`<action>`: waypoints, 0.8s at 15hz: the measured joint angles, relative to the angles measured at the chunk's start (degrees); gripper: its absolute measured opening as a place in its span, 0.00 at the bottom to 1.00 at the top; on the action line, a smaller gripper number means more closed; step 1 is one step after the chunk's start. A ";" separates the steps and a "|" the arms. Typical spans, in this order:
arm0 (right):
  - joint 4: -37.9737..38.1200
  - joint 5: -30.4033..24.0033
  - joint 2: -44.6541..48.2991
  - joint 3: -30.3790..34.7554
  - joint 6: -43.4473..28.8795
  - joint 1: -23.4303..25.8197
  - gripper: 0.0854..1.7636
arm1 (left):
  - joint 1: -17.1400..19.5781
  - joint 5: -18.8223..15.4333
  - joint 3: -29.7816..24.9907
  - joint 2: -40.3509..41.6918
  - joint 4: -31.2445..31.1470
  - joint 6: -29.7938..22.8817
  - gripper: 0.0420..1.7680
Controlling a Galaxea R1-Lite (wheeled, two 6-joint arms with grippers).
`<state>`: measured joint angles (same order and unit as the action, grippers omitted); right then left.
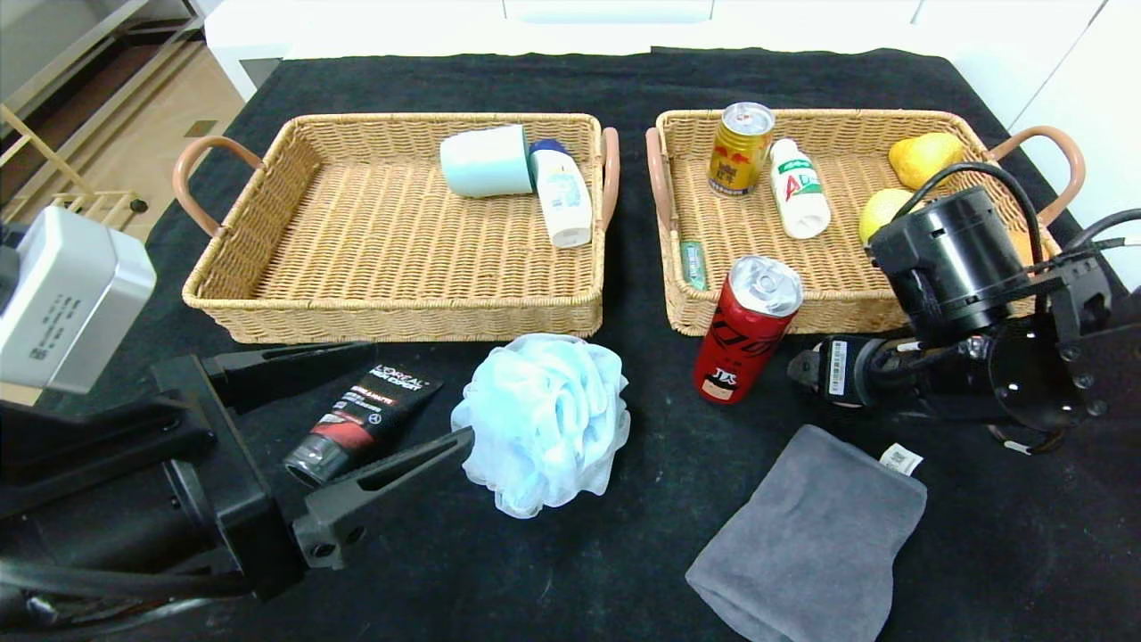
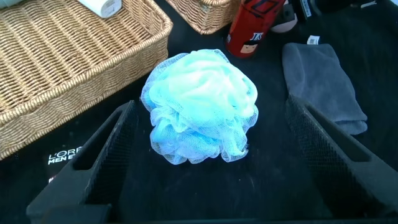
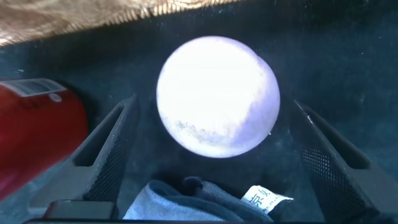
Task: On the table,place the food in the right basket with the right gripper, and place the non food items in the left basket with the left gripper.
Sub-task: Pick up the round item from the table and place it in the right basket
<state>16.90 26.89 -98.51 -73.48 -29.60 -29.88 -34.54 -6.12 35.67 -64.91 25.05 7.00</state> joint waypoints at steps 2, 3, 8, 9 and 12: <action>-0.11 0.00 -0.66 0.02 0.02 0.15 0.85 | -0.05 0.00 0.00 0.00 -0.06 0.02 0.97; -0.11 0.02 -0.85 0.02 -0.05 0.23 0.75 | -0.05 -0.02 0.00 0.00 -0.09 0.05 0.97; -0.22 0.04 -1.76 0.00 -0.05 0.50 0.40 | -0.09 -0.07 0.00 0.00 -0.37 0.09 0.97; -0.23 0.02 -1.88 0.00 -0.05 0.52 0.34 | -0.09 -0.07 0.00 0.00 -0.37 0.07 0.97; -0.22 0.04 -2.12 -0.02 -0.11 0.52 0.04 | -0.09 -0.07 -0.06 0.00 -0.35 0.07 0.97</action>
<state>16.68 26.93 -100.63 -73.51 -29.71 -29.35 -34.62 -6.19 35.61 -64.91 24.70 7.07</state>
